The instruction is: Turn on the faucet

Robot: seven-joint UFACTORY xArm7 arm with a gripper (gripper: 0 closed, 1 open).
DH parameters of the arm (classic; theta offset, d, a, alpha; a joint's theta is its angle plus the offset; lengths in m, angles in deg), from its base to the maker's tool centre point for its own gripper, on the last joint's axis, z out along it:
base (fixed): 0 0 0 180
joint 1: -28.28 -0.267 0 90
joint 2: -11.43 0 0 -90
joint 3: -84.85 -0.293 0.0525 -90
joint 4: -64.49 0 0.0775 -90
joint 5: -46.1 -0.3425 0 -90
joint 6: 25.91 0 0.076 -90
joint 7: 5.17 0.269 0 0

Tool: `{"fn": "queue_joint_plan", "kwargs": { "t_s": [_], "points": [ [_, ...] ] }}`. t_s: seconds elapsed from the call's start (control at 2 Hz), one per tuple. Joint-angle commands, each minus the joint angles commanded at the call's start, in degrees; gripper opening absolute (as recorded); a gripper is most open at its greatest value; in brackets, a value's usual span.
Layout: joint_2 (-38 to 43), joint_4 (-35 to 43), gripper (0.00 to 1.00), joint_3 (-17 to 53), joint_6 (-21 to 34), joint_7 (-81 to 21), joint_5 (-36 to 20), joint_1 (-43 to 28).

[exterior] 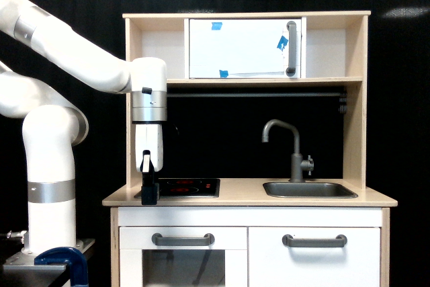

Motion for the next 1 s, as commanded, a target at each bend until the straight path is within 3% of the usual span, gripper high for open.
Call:
{"fn": "queue_joint_plan", "kwargs": {
  "t_s": [0.5, 1.0],
  "points": [
    [5.1, 2.9, 1.00, 7.5, -5.8, -17.5, 3.3, -2.6],
    [4.2, 4.7, 1.00, 14.8, -7.7, -35.6, -0.1, -12.2]
  ]
}}
